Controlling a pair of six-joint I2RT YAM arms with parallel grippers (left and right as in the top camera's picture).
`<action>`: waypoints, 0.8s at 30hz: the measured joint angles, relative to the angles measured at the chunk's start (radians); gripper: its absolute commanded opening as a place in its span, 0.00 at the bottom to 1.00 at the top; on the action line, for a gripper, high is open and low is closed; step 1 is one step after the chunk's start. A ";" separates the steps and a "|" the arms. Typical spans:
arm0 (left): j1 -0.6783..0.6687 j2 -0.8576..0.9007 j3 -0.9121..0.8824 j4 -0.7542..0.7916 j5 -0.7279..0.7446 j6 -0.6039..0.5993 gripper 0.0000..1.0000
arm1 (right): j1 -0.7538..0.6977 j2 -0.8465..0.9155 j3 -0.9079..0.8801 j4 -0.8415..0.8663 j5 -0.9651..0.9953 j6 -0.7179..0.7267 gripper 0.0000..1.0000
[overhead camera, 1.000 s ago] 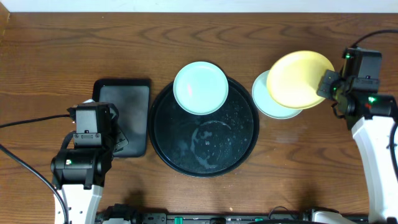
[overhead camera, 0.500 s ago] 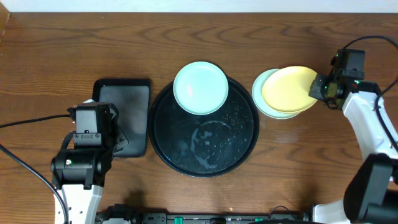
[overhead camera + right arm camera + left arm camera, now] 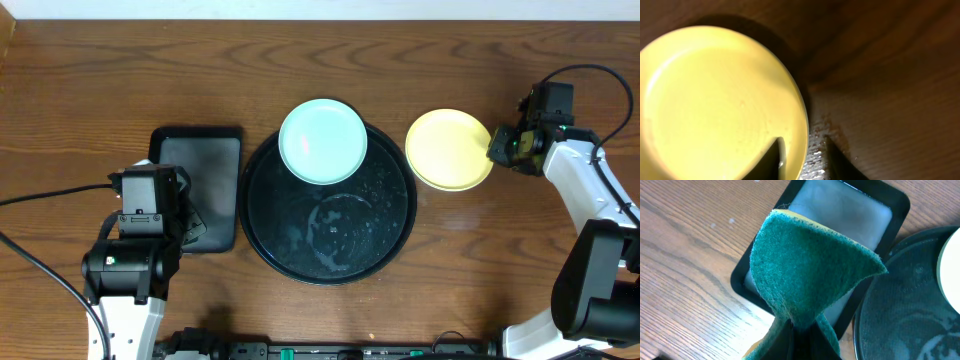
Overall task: Clean dirty plates on tray and stack at the side
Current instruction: 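Carry the yellow plate right and stack it on the mint plate, then release the yellow plate and move the right gripper to the mint plate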
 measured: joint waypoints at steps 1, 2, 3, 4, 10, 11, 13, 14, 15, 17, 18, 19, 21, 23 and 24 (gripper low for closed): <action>0.000 0.000 0.000 0.000 0.000 0.000 0.07 | 0.000 0.000 0.000 -0.007 -0.003 0.001 0.58; 0.000 0.000 0.000 0.000 0.000 0.000 0.07 | 0.000 0.000 0.000 -0.013 -0.006 0.000 0.60; 0.000 0.000 0.000 0.000 0.000 0.000 0.08 | 0.000 0.000 0.000 -0.016 -0.010 -0.002 0.63; 0.000 0.000 0.000 0.000 0.000 0.000 0.07 | 0.000 0.000 0.000 -0.021 -0.016 -0.006 0.68; 0.000 0.000 0.000 0.000 0.000 0.000 0.08 | 0.002 0.000 0.017 -0.097 -0.153 -0.069 0.93; 0.000 0.000 0.000 0.000 0.000 0.000 0.08 | 0.004 0.000 0.032 -0.116 -0.177 -0.076 0.99; 0.000 0.000 0.000 0.001 0.000 0.000 0.08 | 0.013 0.000 0.085 -0.171 -0.212 -0.088 0.99; 0.000 0.000 0.000 0.001 0.000 0.000 0.08 | 0.026 0.000 0.133 -0.214 -0.225 -0.100 0.99; 0.000 0.000 0.000 0.002 0.000 0.000 0.08 | 0.036 0.000 0.159 -0.228 -0.234 -0.102 0.99; 0.000 0.000 0.000 0.002 0.000 0.000 0.08 | 0.077 0.000 0.248 -0.284 -0.248 -0.127 0.99; 0.000 0.000 0.000 0.003 0.000 0.000 0.07 | 0.102 -0.002 0.288 -0.302 -0.251 -0.138 0.99; 0.000 0.000 0.000 0.003 0.000 0.000 0.07 | 0.129 -0.004 0.323 -0.313 -0.255 -0.151 0.99; 0.000 0.000 0.000 0.003 0.000 0.000 0.08 | 0.185 -0.012 0.366 -0.314 -0.260 -0.170 0.99; 0.000 0.000 0.000 0.003 0.000 0.000 0.07 | 0.236 -0.019 0.382 -0.296 -0.264 -0.183 0.99; 0.000 0.000 0.000 0.003 0.000 0.000 0.07 | 0.261 -0.020 0.385 -0.293 -0.266 -0.187 0.99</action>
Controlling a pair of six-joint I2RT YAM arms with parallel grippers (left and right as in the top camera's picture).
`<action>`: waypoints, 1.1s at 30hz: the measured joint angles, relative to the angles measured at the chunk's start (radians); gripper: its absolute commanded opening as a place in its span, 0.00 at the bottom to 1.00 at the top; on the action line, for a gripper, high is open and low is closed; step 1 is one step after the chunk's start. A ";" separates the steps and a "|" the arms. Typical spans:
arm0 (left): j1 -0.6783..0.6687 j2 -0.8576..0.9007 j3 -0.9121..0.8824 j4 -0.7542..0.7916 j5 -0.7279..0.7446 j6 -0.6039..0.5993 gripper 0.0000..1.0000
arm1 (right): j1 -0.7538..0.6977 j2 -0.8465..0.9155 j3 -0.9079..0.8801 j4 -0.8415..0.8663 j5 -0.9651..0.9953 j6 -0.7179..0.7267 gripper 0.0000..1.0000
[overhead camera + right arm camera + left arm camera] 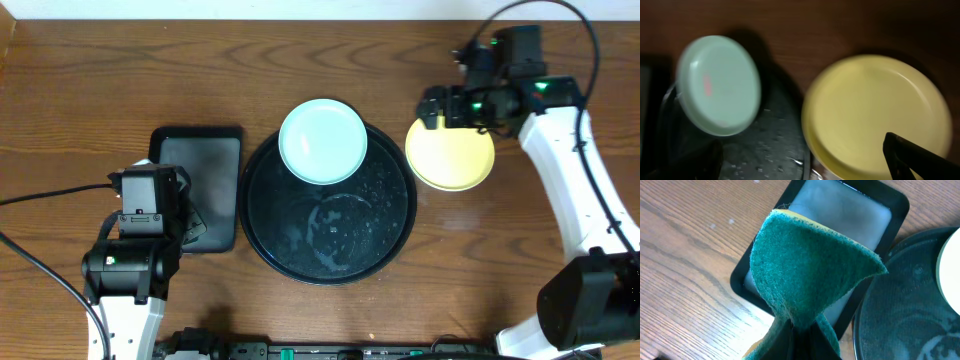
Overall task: Clean dirty plates on tray and stack at the side
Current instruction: 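Release the yellow plate and move the right gripper to the mint plate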
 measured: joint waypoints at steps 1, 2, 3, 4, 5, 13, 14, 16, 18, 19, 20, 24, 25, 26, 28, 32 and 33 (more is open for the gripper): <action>0.000 0.000 0.000 -0.001 0.000 0.000 0.08 | 0.021 0.000 0.000 0.001 -0.002 -0.003 0.99; 0.000 0.000 0.000 -0.002 0.000 0.000 0.08 | 0.042 0.000 0.000 0.002 -0.003 -0.007 0.99; 0.000 0.000 0.000 -0.003 0.000 0.000 0.08 | 0.060 0.000 0.000 0.005 -0.005 -0.009 0.94; 0.000 0.000 0.000 -0.003 0.000 0.000 0.07 | 0.076 0.000 -0.001 0.011 -0.005 -0.016 0.86; 0.000 0.000 0.000 -0.003 0.000 0.000 0.08 | 0.089 0.000 -0.001 0.018 -0.006 -0.023 0.77; 0.000 0.000 0.000 -0.003 0.000 0.000 0.08 | 0.194 0.000 -0.007 0.050 0.068 -0.012 0.30; 0.000 0.000 0.000 -0.003 0.000 0.000 0.08 | 0.206 0.000 -0.008 0.056 0.094 0.000 0.26; 0.000 0.000 0.000 -0.003 0.000 0.000 0.08 | 0.226 0.000 -0.013 0.077 0.146 0.026 0.22; 0.000 0.000 0.000 -0.003 0.000 0.000 0.08 | 0.248 0.000 -0.030 0.119 0.206 0.055 0.23; 0.000 0.000 0.000 -0.003 0.000 0.000 0.08 | 0.258 0.000 -0.040 0.146 0.230 0.070 0.24; 0.000 0.000 0.000 -0.003 0.002 0.000 0.08 | 0.269 0.000 -0.051 0.174 0.251 0.086 0.24; 0.000 0.000 0.000 -0.003 0.008 0.000 0.08 | 0.302 0.005 -0.111 0.315 0.301 0.143 0.34; 0.000 0.000 0.000 -0.003 0.010 0.000 0.08 | 0.310 0.012 -0.134 0.362 0.309 0.152 0.36; 0.000 0.000 0.000 -0.003 0.011 0.000 0.08 | 0.313 0.018 -0.144 0.380 0.313 0.163 0.38; 0.000 0.000 0.000 -0.003 0.016 0.000 0.08 | 0.320 0.040 -0.180 0.434 0.323 0.172 0.39; 0.000 0.000 0.000 -0.003 0.022 0.000 0.08 | 0.325 0.103 -0.216 0.467 0.330 0.183 0.44; 0.000 0.000 0.000 -0.003 0.023 0.000 0.08 | 0.326 0.122 -0.216 0.473 0.332 0.188 0.44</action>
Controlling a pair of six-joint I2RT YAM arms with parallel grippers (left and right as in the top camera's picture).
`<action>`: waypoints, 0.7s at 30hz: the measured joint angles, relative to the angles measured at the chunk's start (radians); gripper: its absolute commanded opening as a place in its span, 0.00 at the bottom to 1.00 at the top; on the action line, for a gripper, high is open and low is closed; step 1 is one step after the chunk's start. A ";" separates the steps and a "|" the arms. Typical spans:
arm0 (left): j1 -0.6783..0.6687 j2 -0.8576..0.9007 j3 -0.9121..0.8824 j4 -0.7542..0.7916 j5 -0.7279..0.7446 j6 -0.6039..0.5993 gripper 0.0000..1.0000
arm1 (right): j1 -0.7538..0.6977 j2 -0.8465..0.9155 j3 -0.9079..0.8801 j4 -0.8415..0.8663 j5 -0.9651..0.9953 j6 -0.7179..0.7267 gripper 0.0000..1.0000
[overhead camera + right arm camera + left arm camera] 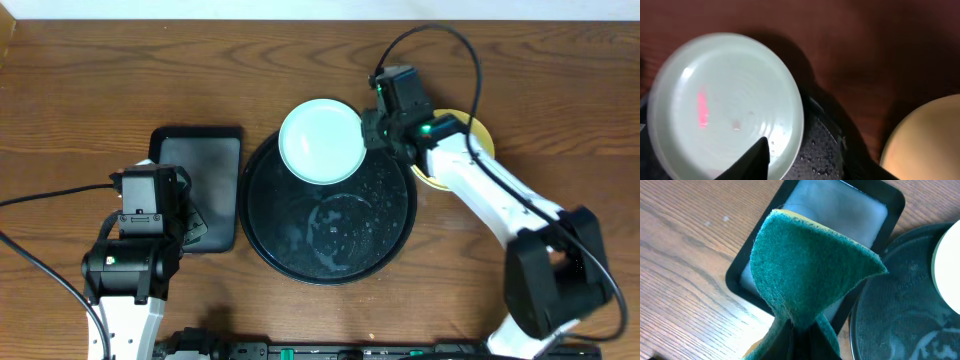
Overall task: Clean dirty plates on tray and stack at the side
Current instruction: 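Release the yellow plate and move the right gripper to the mint plate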
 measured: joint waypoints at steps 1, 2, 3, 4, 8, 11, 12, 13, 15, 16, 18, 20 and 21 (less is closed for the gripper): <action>0.000 0.000 0.000 0.000 0.000 0.000 0.08 | 0.001 0.019 -0.001 0.008 0.001 0.001 0.45; 0.000 0.000 0.000 0.000 0.000 0.000 0.08 | 0.002 0.036 -0.001 0.017 0.002 0.002 0.45; 0.000 0.000 0.000 0.000 0.000 0.000 0.08 | 0.003 0.053 -0.001 0.028 0.004 0.002 0.45; 0.000 0.000 0.000 0.000 0.000 0.000 0.08 | 0.005 0.071 -0.001 0.040 0.005 0.002 0.44; 0.000 0.000 0.000 0.000 0.000 0.000 0.08 | 0.014 0.133 -0.002 0.078 0.000 0.004 0.36; 0.000 0.000 0.000 0.000 0.000 0.000 0.08 | 0.016 0.159 -0.003 0.084 -0.013 0.004 0.25; 0.000 0.000 0.000 0.000 0.000 0.000 0.08 | 0.016 0.162 -0.005 0.083 -0.018 0.005 0.22; 0.000 0.000 0.000 0.000 0.000 0.000 0.08 | 0.016 0.163 -0.005 0.084 -0.022 0.005 0.20; 0.000 0.000 0.000 0.000 0.000 0.000 0.08 | 0.015 0.163 -0.005 0.095 -0.027 0.008 0.13; 0.000 0.000 0.000 0.000 0.000 0.000 0.08 | 0.015 0.163 -0.005 0.099 -0.027 0.006 0.10; 0.000 0.000 0.000 0.000 0.000 0.000 0.08 | 0.015 0.163 -0.005 0.098 -0.031 0.008 0.04; 0.000 0.000 0.000 0.000 0.000 0.000 0.08 | 0.015 0.163 -0.005 0.099 -0.031 0.010 0.03; 0.000 0.000 0.000 0.000 0.000 0.000 0.08 | 0.015 0.163 -0.005 0.099 -0.031 0.010 0.04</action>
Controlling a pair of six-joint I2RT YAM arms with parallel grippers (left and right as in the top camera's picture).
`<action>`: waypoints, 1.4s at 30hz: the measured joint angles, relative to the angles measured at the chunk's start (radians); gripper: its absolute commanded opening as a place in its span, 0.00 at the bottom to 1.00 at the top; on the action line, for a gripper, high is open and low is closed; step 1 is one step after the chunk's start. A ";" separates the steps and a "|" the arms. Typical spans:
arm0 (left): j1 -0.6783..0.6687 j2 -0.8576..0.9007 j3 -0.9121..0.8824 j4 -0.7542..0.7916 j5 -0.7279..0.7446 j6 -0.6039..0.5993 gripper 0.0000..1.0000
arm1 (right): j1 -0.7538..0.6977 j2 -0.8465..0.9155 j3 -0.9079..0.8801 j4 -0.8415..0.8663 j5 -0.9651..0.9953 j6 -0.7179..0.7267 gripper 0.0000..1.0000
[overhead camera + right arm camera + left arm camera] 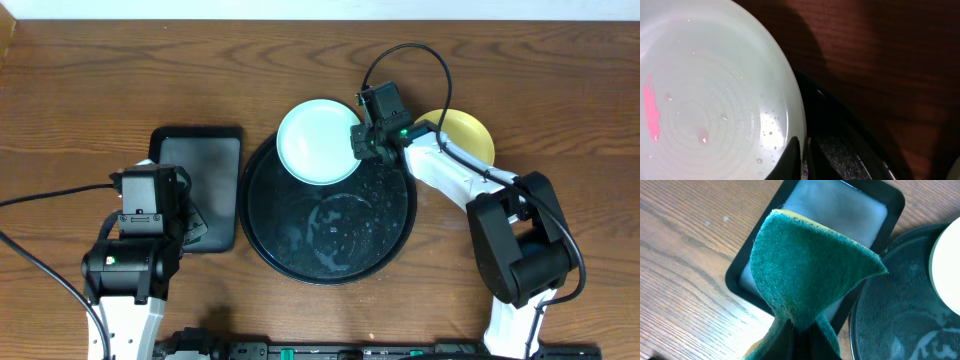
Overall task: Clean dirty plates on tray and stack at the side
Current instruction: 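Release the yellow plate and move the right gripper to the mint plate, then grip the mint plate rim and slide it to the tray center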
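Note:
A pale green plate (315, 140) with a red smear (649, 107) rests on the far rim of the round black tray (330, 245). My right gripper (802, 157) is shut on the plate's right rim, one finger on the plate's face and the other just outside the edge. A yellow plate (470, 135) lies on the table right of the tray, partly hidden by the right arm. My left gripper (800, 342) is shut on a folded green sponge (810, 275), held above a black rectangular dish (840, 210) left of the tray.
Water film and droplets cover the round tray's floor (850, 150). The black rectangular dish (198, 190) sits close to the tray's left edge. The right arm's cable (400, 60) loops over the wood table behind the plates.
My right gripper was open beside the pale green plate's right edge. It has moved in lower and is now shut on that rim. The left arm and sponge are unchanged.
My right gripper stood at the yellow plate's rim on the table right of the tray. Then it was raised above that plate, which stayed put. Then it was open by the pale green plate, and now grips its rim. The left gripper held the sponge throughout.

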 measured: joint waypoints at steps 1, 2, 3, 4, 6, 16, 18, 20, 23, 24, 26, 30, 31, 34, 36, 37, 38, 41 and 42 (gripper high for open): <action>0.000 0.000 0.000 0.000 0.000 0.000 0.08 | 0.000 0.000 0.000 0.000 0.000 0.001 0.04; 0.000 0.000 0.000 0.000 0.000 0.000 0.08 | 0.000 0.000 0.000 0.000 0.000 0.001 0.04; 0.000 0.000 0.000 0.000 0.000 0.000 0.08 | 0.000 0.000 0.000 0.000 0.000 0.001 0.04; 0.000 0.000 0.000 0.000 0.000 0.000 0.08 | 0.000 0.000 0.000 0.000 0.000 0.001 0.04; 0.000 0.000 0.000 0.000 0.000 0.000 0.08 | 0.000 0.000 0.000 -0.002 0.000 0.001 0.03; 0.000 0.000 0.000 0.000 0.000 0.000 0.08 | 0.000 0.000 0.000 -0.018 -0.016 0.002 0.06; 0.000 0.000 0.000 0.000 0.000 0.000 0.08 | 0.000 0.000 0.000 -0.018 -0.019 0.005 0.01; 0.000 0.000 0.000 0.000 0.000 0.000 0.08 | 0.000 0.000 0.000 -0.019 -0.019 0.016 0.01; 0.000 0.000 0.000 0.000 0.000 0.000 0.08 | 0.000 0.000 0.000 -0.023 -0.020 0.021 0.01; 0.000 0.000 0.000 0.000 0.000 0.000 0.08 | 0.000 0.000 0.000 -0.027 -0.020 0.021 0.01; 0.000 0.000 0.000 0.000 0.000 0.000 0.08 | 0.000 0.000 0.000 -0.039 -0.021 0.021 0.01; 0.000 0.000 0.000 0.000 0.000 0.000 0.08 | 0.000 -0.021 0.000 -0.101 -0.041 0.039 0.01; 0.000 0.000 0.000 0.000 0.000 0.000 0.08 | 0.000 -0.037 -0.001 -0.122 -0.053 0.043 0.01; 0.000 0.000 0.000 0.000 0.000 0.000 0.08 | 0.000 -0.118 -0.002 -0.203 -0.092 0.050 0.01; 0.000 0.000 0.000 0.000 0.000 0.000 0.07 | 0.000 -0.196 -0.002 -0.270 -0.105 0.051 0.01; 0.000 0.000 0.000 0.000 0.000 0.000 0.08 | 0.000 -0.233 -0.002 -0.305 -0.110 0.052 0.01; 0.000 0.000 0.000 0.000 0.000 0.000 0.08 | 0.000 -0.266 -0.001 -0.336 -0.114 0.055 0.01; 0.000 0.000 0.000 0.000 0.000 0.000 0.08 | 0.000 -0.317 0.002 -0.426 -0.123 0.057 0.04; 0.000 0.000 0.000 0.000 0.000 0.000 0.08 | 0.000 -0.319 0.002 -0.456 -0.123 0.060 0.11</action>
